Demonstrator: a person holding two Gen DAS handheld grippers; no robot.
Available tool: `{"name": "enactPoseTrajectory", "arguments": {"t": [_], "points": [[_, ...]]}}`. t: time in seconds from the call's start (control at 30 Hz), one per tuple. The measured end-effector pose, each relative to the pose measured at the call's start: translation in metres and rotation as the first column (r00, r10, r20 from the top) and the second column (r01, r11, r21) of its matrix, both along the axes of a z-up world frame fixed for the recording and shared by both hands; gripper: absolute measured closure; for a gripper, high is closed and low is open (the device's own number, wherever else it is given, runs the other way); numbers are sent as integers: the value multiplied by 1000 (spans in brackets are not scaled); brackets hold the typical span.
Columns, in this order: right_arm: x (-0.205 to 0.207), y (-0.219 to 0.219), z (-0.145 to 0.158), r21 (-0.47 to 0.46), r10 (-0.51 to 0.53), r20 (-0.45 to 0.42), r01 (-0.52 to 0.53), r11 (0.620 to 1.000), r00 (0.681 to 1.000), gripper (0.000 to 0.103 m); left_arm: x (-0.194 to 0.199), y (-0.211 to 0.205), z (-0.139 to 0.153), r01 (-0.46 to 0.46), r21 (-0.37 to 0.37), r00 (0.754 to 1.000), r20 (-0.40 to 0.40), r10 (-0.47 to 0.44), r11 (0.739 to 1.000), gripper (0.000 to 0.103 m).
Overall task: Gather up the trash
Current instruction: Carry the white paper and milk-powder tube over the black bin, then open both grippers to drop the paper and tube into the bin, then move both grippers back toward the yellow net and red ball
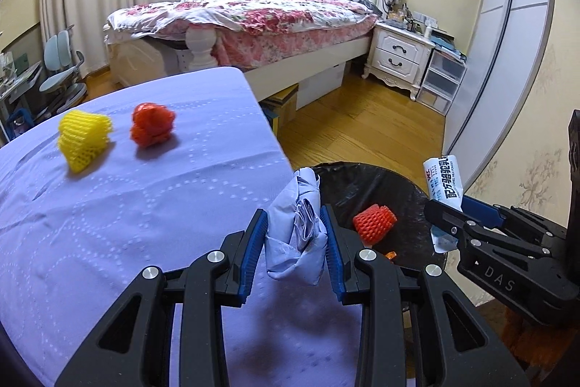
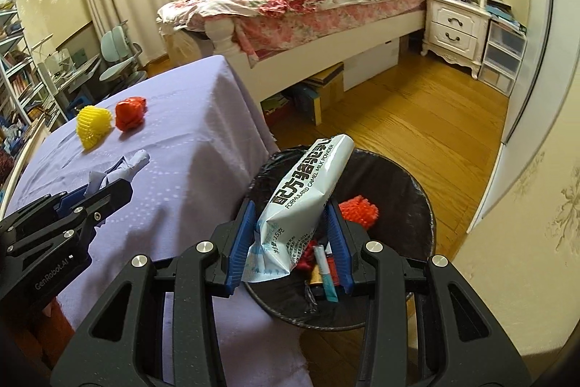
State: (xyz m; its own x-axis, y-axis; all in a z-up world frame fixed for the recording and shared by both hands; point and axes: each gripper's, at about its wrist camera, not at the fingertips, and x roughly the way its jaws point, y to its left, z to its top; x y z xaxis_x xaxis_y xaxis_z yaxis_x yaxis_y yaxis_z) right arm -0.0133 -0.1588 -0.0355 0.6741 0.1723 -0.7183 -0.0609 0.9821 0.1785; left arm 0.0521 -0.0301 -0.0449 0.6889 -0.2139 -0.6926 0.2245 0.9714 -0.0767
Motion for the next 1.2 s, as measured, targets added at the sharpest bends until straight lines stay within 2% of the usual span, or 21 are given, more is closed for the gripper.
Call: {"name": "enactPoseTrajectory", "arguments": {"t": [0.53, 0.6, 0.63, 0.67, 0.73, 0.77, 1.0, 1.07, 1.2], "points": [[16, -39, -17, 17, -34, -21, 35, 999, 999, 63, 22, -47, -16, 83, 49, 996, -40, -81, 995, 69], [18, -42, -18, 28, -41, -23, 41, 999, 999, 63, 24, -49, -18, 84, 64, 996, -42, -81, 994, 65], [18, -45, -20, 39, -46, -28, 47, 998, 999, 62, 25, -49, -18, 82, 66, 996, -43, -79, 994, 56], [18, -46, -20, 41, -52, -26, 53, 998, 998, 53, 26, -49, -18, 79, 65, 996, -43, -77, 995, 49], [18, -49, -20, 42, -68, -20, 69, 997, 997, 44, 26, -47, -17, 68, 57, 997, -37, -65, 996, 41], [18, -48, -20, 42, -70, -21, 71, 997, 997, 44, 26, -47, -17, 63, 55, 997, -36, -61, 997, 36], [16, -52, -20, 47, -100, -22, 101, 994, 995, 40, 25, -42, -13, 24, 45, 999, -25, -23, 999, 30], [16, -52, -19, 50, -106, -19, 107, 993, 994, 35, 23, -40, -11, 13, 54, 1000, -15, -13, 998, 29], [17, -48, -16, 63, -105, -20, 106, 992, 994, 31, 20, -28, -6, -31, 100, 999, 29, 28, 995, 28]]}}
